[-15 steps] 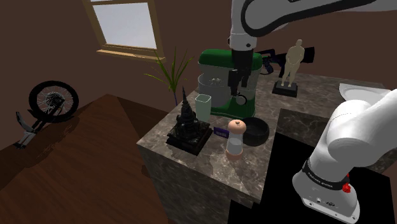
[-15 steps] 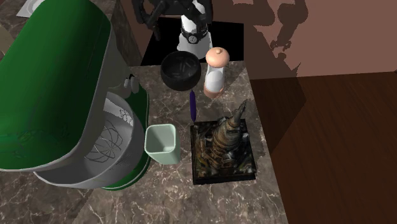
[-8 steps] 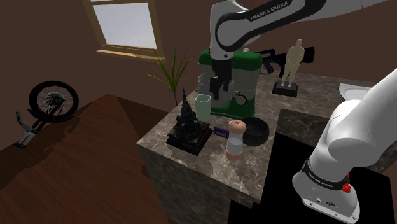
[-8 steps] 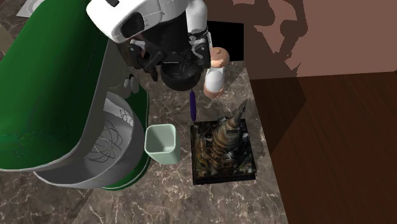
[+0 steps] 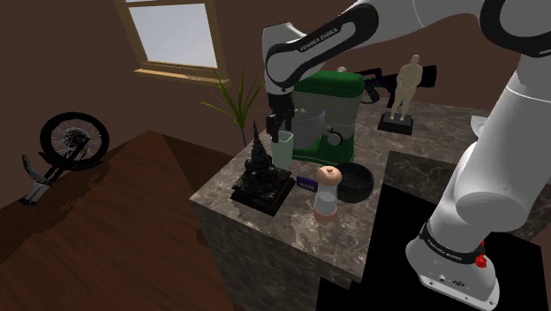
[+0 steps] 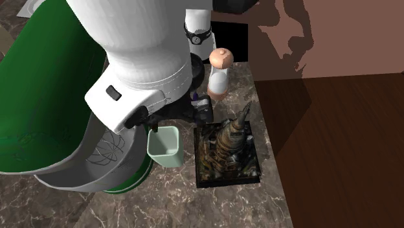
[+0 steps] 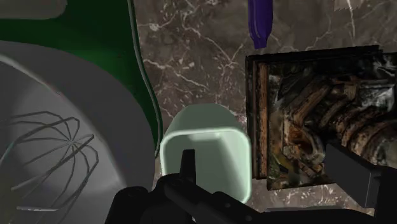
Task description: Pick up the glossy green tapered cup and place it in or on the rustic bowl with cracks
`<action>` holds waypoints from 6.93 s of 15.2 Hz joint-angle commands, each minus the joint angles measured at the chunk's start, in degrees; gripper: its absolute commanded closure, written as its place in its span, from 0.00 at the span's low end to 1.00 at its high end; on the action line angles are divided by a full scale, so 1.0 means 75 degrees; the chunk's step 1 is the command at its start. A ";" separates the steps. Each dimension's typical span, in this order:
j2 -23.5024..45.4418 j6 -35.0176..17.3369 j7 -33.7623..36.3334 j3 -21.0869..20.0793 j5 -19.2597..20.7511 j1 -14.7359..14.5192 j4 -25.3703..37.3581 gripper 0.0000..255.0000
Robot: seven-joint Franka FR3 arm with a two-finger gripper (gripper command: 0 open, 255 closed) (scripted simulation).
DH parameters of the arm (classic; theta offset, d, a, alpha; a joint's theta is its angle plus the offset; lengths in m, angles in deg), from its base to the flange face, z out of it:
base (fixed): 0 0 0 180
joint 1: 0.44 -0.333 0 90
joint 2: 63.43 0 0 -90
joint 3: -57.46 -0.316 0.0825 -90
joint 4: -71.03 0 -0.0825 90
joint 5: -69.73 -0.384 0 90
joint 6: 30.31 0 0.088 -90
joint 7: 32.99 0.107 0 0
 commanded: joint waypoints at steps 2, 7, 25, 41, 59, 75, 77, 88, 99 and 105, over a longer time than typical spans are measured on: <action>0.0576 -0.0183 -0.0053 -0.0019 0.0069 -0.0021 0.0433 0.00; 0.0774 -0.0667 -0.0048 -0.0020 0.0077 -0.0024 0.0146 0.00; 0.0890 -0.0913 -0.0043 -0.0021 0.0082 -0.0027 0.0016 1.00; 0.0357 0.0440 -0.0050 -0.0021 0.0062 -0.0021 0.0837 1.00; 0.0117 0.2245 -0.0043 -0.0019 0.0056 -0.0018 0.2402 1.00; -0.4455 0.3034 -0.0103 0.0028 -0.0087 -0.0054 -0.1379 1.00; -0.5059 0.3301 -0.0104 0.0037 -0.0097 -0.0065 -0.1716 1.00; -0.6645 0.3531 -0.0104 0.0044 -0.0128 -0.0099 -0.3073 1.00; -0.6817 0.2477 -0.0118 0.0018 -0.0155 -0.0111 -0.4299 1.00; -0.6822 0.1899 -0.0125 0.0002 -0.0172 -0.0118 -0.4882 1.00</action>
